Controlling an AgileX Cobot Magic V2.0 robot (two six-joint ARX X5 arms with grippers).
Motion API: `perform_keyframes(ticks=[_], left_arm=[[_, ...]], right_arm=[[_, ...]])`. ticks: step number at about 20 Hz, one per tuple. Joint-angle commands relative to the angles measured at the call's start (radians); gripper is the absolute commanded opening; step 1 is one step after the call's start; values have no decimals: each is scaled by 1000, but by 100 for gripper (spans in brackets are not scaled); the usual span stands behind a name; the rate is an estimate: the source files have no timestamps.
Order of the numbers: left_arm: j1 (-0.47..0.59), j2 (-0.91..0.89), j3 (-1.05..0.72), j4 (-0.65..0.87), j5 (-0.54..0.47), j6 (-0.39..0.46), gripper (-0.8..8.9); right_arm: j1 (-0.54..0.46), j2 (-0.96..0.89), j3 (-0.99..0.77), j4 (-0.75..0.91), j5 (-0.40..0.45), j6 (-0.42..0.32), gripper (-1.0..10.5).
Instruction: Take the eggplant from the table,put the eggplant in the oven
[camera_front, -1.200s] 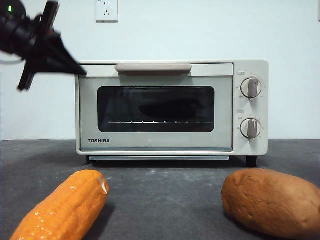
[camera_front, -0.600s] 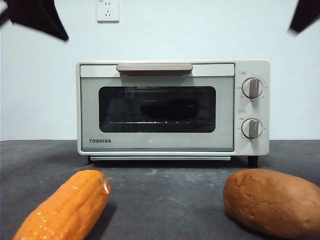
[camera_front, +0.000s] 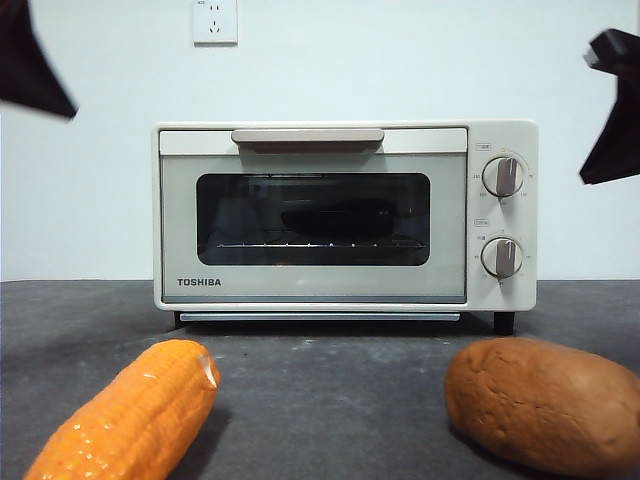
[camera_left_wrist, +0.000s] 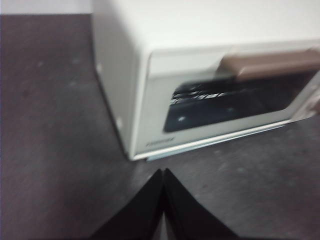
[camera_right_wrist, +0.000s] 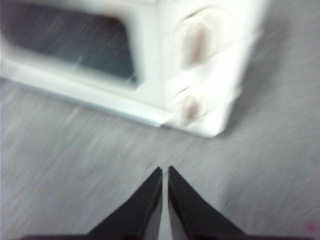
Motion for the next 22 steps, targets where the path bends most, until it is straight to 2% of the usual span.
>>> perform_keyframes(ticks=[1,4,13,16,19,22], left_arm=[[-20,-55,-92,77,-40,-34,6],[-36,-66,-122,43,-35,-78,6],[-36,-64,-122,65,-36,-77,6],[-34,-164,-122,31,-47,-77,6],[-23,-347,-130,20,-57,68,6],[26,-517,-190,32,-171,107,6]], right_arm=[[-35,-13,-41,82,-6,9,4],[-59,-10,-50,86,1,9,4],[-59,-11,-50,86,20,9,4],[-59,-11,-50,86,19,9,4],[-59,-11,-50,85,20,9,4],[-59,-11,-50,86,19,9,4]])
